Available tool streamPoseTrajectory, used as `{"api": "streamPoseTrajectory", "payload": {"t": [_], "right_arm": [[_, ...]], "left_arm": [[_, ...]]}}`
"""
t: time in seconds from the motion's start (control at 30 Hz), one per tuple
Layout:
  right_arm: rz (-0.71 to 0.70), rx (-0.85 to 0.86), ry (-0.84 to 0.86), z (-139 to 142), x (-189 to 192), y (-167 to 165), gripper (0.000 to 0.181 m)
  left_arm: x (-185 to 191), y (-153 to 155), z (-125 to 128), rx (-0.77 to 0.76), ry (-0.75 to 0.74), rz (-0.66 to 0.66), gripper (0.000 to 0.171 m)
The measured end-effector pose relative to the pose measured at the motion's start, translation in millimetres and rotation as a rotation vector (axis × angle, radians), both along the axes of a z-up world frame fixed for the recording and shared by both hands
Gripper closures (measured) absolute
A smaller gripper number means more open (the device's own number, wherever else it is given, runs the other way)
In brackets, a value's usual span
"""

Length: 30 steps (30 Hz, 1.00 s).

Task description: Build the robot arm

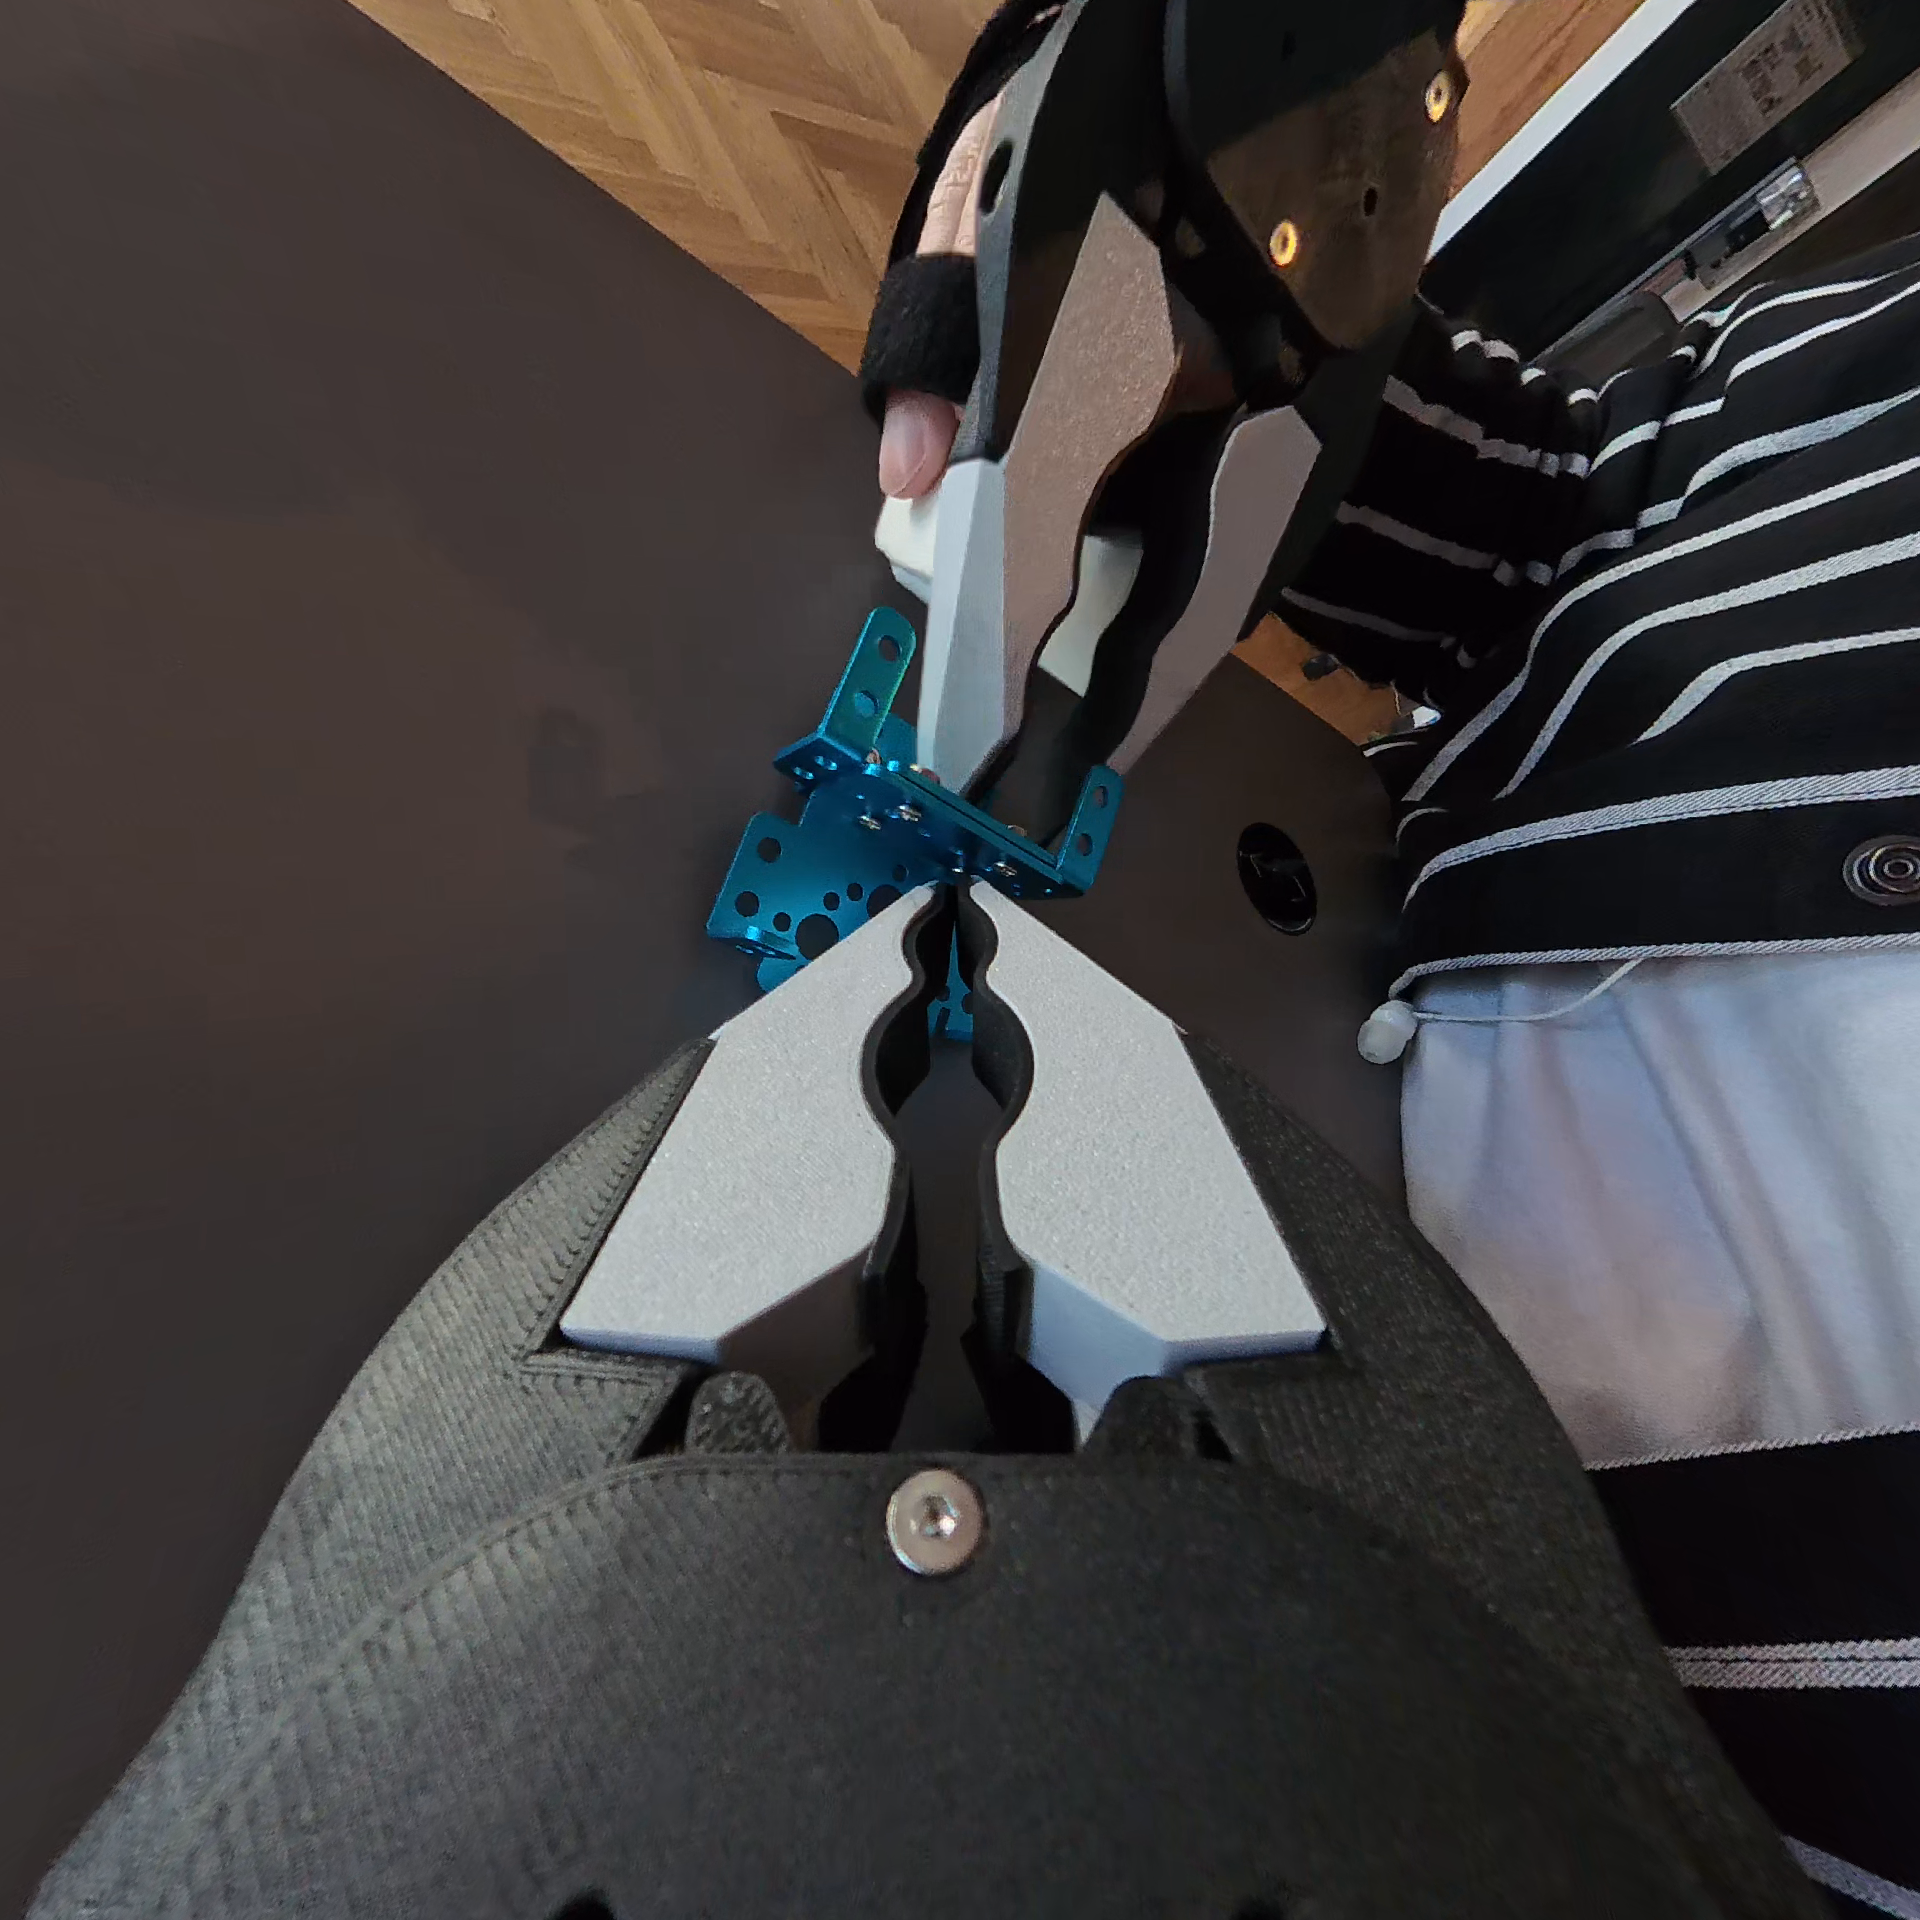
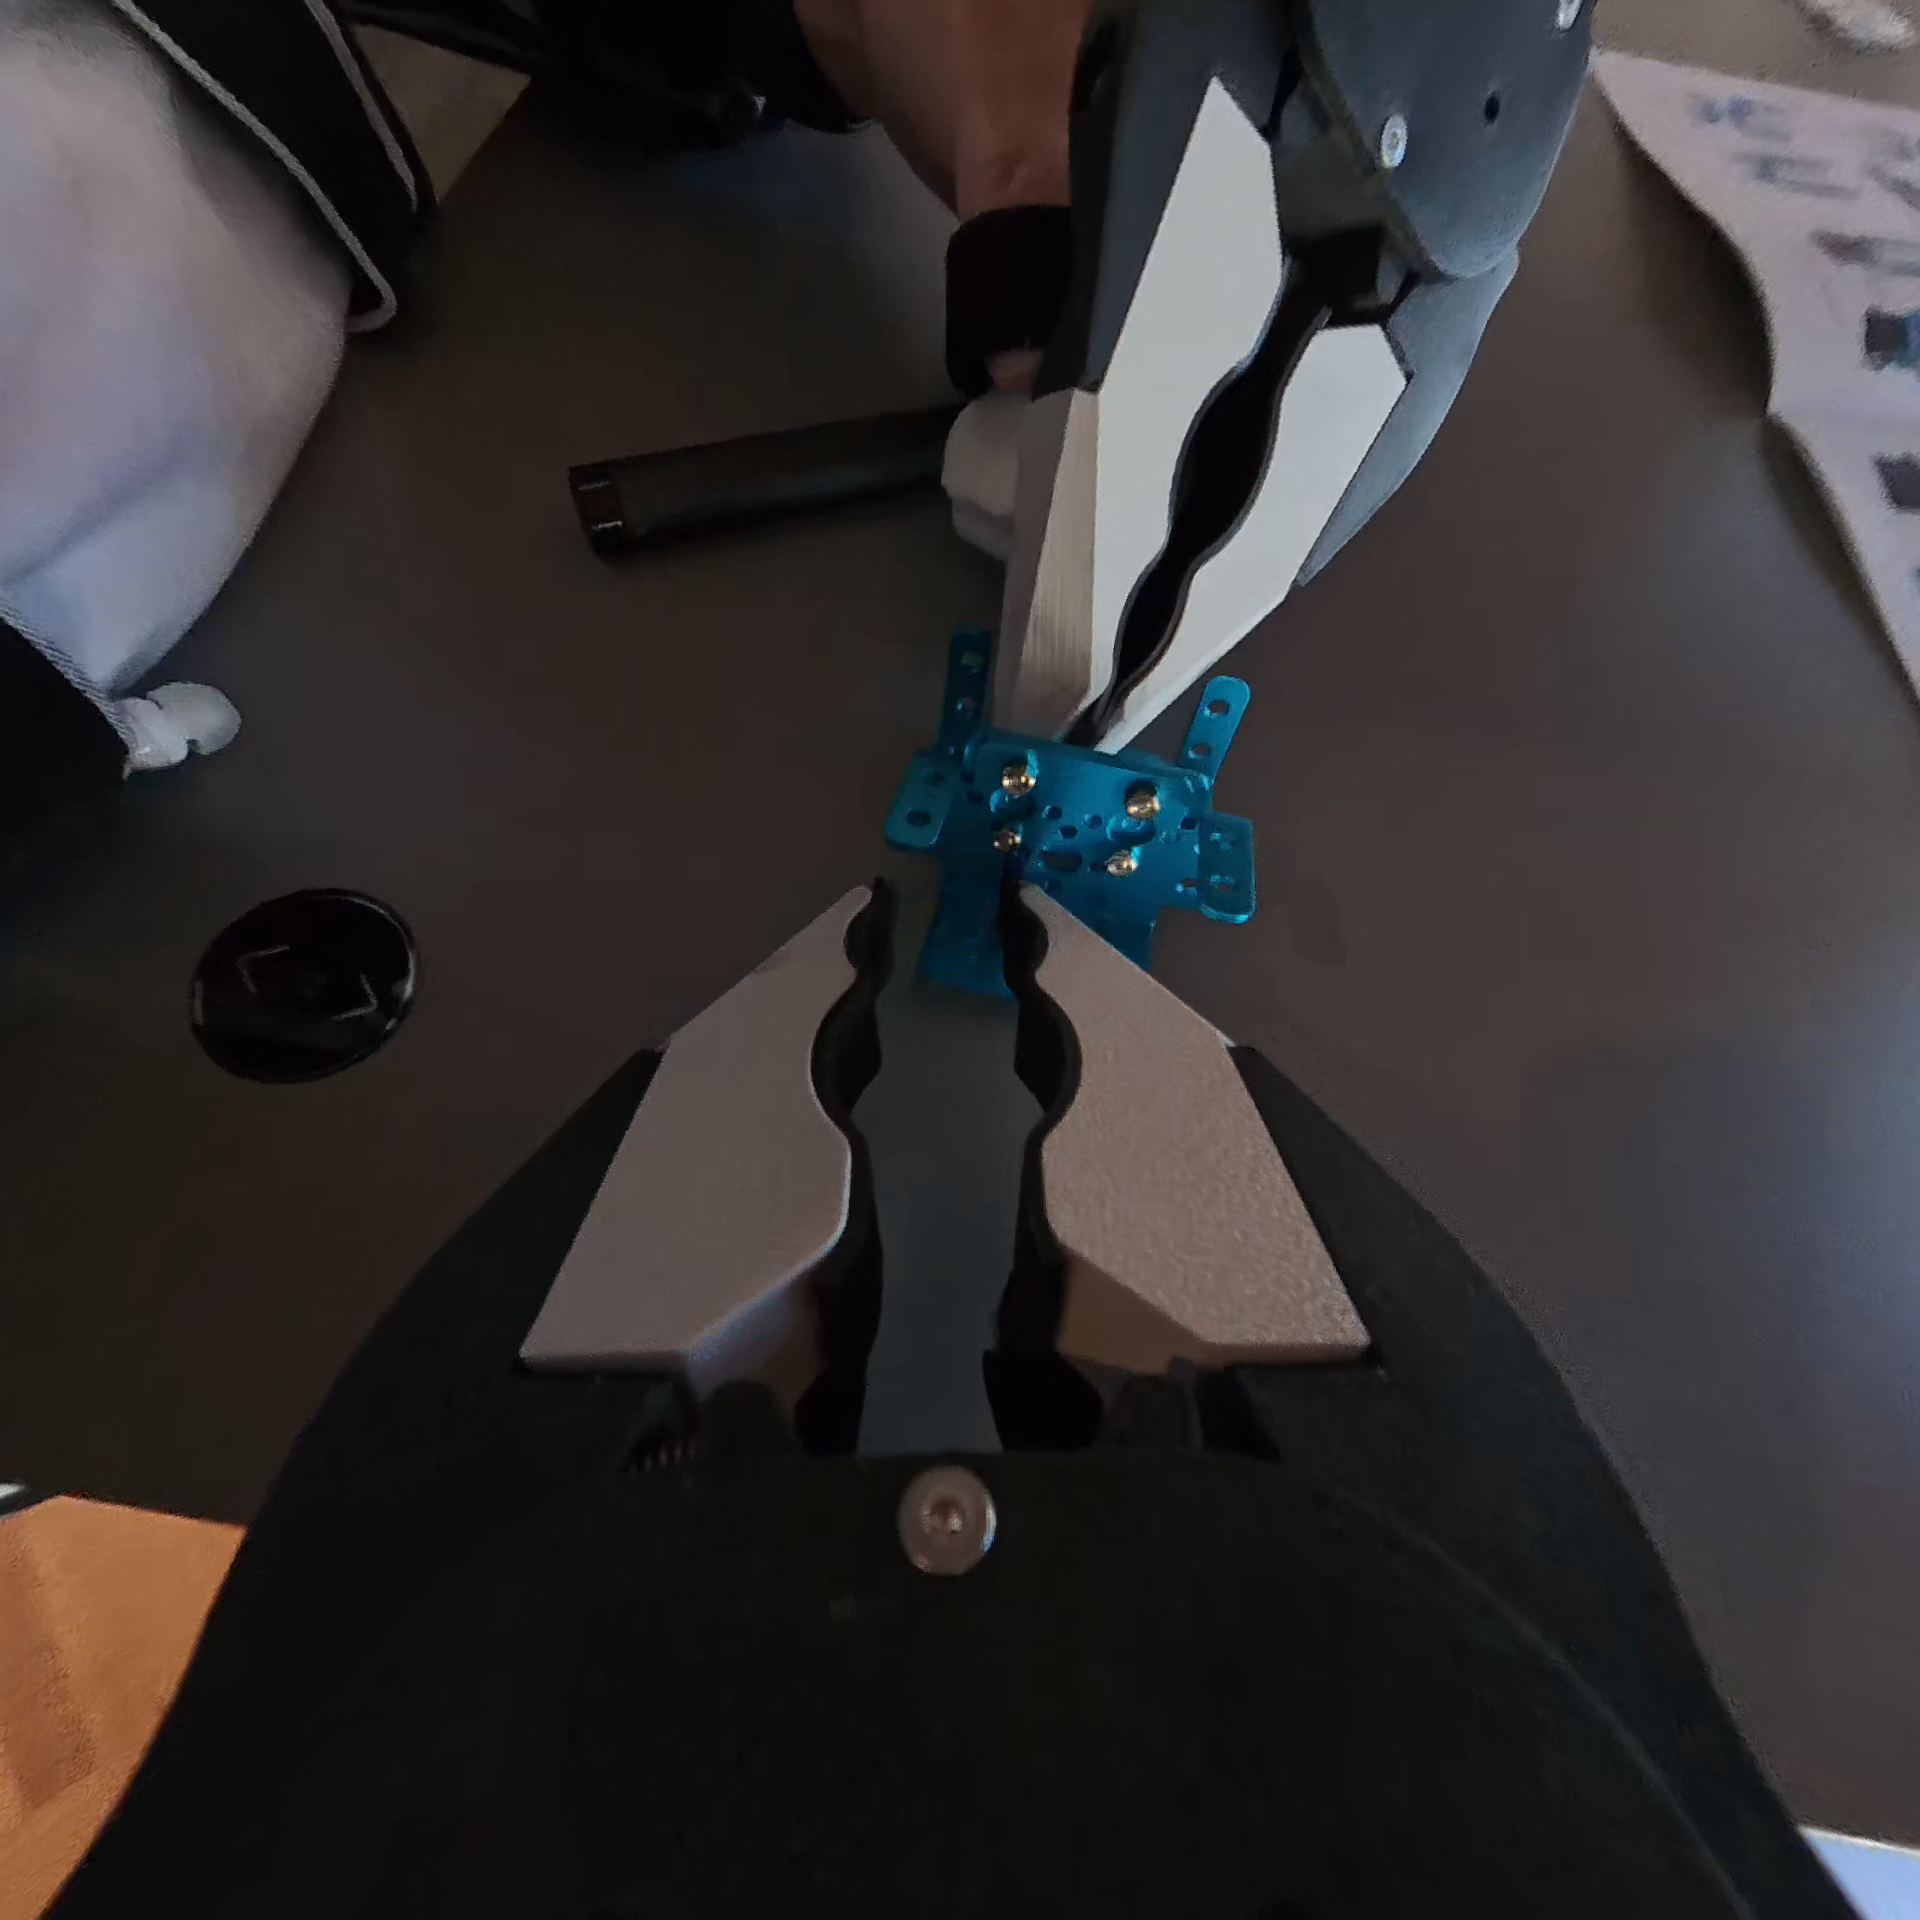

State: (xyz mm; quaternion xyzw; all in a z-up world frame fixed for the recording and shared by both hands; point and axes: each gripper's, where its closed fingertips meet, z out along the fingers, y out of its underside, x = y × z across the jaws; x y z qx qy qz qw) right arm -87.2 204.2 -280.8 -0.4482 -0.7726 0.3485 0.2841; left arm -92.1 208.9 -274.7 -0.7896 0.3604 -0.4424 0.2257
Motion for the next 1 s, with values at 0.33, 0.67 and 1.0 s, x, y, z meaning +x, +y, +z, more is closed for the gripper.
{"api": "streamPoseTrajectory", "payload": {"t": [0.33, 0.67, 1.0], "right_arm": [[0.028, 0.051, 0.032, 3, 0, -3, 0.161], [0.027, 0.045, 0.001, 0, 0, -3, 0.158], [0.023, 0.056, 0.006, 3, -1, -4, 0.155]], "left_arm": [[0, 0, 0, 0.001, -0.001, -0.001, 0.171], [0, 0, 0, 0.003, 0.0, -0.002, 0.171], [0, 0, 0, 0.004, 0.0, -0.004, 0.171]]}}
